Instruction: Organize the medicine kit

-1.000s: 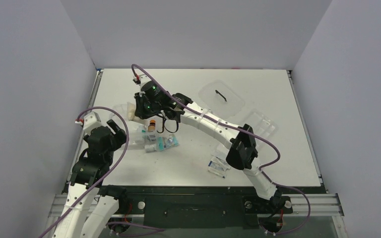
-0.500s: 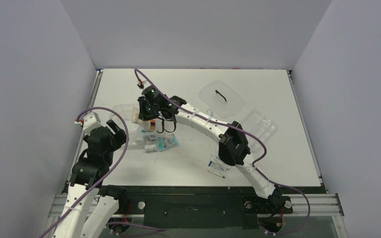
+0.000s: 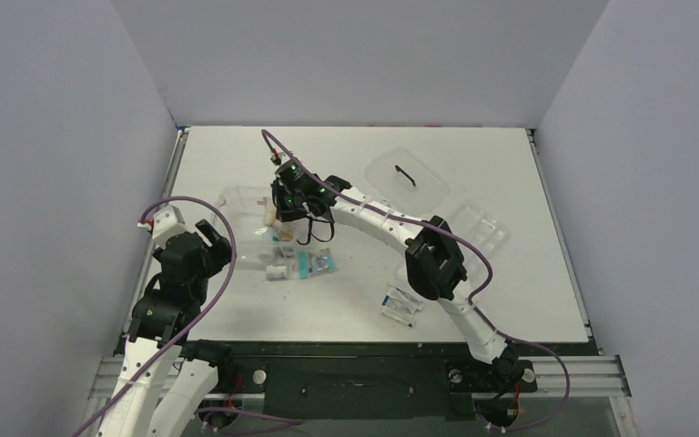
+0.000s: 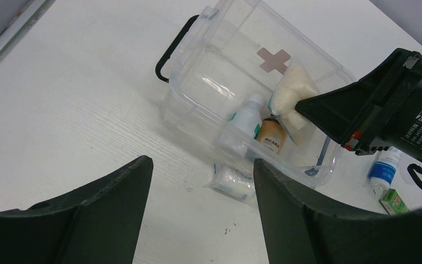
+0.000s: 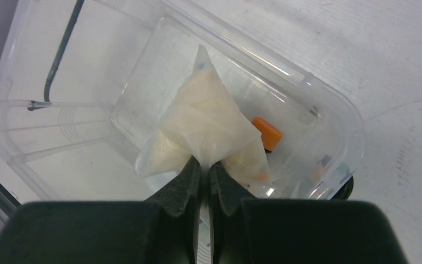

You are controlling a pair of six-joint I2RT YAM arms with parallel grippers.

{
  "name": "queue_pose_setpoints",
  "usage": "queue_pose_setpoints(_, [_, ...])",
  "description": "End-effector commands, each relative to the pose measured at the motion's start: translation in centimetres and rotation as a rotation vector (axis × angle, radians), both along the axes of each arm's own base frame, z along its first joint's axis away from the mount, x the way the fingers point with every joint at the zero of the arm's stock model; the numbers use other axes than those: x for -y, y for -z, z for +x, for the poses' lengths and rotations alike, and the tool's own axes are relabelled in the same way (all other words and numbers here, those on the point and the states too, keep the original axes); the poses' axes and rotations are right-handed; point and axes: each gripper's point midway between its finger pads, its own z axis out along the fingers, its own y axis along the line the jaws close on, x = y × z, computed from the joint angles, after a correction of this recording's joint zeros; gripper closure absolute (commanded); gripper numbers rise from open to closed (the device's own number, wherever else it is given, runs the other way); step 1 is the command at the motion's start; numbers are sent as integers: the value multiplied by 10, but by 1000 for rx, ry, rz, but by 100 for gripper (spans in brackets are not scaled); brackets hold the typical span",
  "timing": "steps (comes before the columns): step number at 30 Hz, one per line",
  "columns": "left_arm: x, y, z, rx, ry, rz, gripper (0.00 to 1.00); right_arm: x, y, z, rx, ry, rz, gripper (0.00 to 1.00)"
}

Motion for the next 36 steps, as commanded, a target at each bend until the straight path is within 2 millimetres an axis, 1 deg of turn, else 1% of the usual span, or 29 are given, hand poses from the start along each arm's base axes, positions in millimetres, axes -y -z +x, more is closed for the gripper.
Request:
queue_pose_setpoints(1, [2, -15, 4, 43, 8, -11, 34, 22, -31, 5, 81, 16, -37, 100])
queue_pose_setpoints(6, [3, -14, 6, 37, 15, -12, 34, 35, -33, 7, 103, 14, -83, 100])
queue_pose_setpoints(11, [4, -14, 6, 36, 19, -12, 34, 61, -43, 22, 139, 40, -129, 100])
queue_pose_setpoints(12, [4, -13, 6, 34, 18, -12, 34, 68, -41, 25, 129, 45, -135, 100])
queue_pose_setpoints(15, [5, -14, 6, 36, 23, -14, 34, 86, -47, 33, 135, 45, -153, 100])
queue_pose_setpoints(16, [5, -14, 6, 36, 24, -13, 34, 94, -46, 35, 137, 38, -176, 100])
queue_pose_setpoints(17, [5, -14, 6, 36, 24, -15, 34, 95, -49, 32, 133, 16, -171, 100])
queue_pose_setpoints(18, [5, -14, 6, 37, 25, -14, 34, 101, -47, 32, 131, -4, -198, 100])
queue_pose_setpoints(19, [5, -14, 6, 38, 25, -15, 34, 102, -49, 32, 134, -14, -205, 100])
queue_pose_setpoints(20, [5, -14, 6, 38, 24, -15, 34, 108, -46, 31, 130, -36, -240, 100])
queue_pose_setpoints(21, [5, -13, 6, 36, 26, -15, 34, 110, -47, 31, 137, -40, -255, 100])
queue_pose_setpoints(23, [5, -13, 6, 38, 27, -15, 34, 119, -44, 29, 138, -67, -303, 100])
queue_pose_setpoints(26, [5, -14, 6, 41, 24, -14, 34, 136, -40, 28, 163, -81, -392, 100])
queue_pose_setpoints(29, [5, -14, 6, 41, 27, -15, 34, 155, -31, 24, 160, -99, -489, 100])
queue_pose_setpoints(31, [6, -14, 7, 42, 28, -17, 34, 162, -29, 21, 163, -125, -525, 100])
queue_pose_setpoints(36, [6, -14, 7, 46, 32, -18, 34, 166, -37, 17, 173, -134, -531, 100])
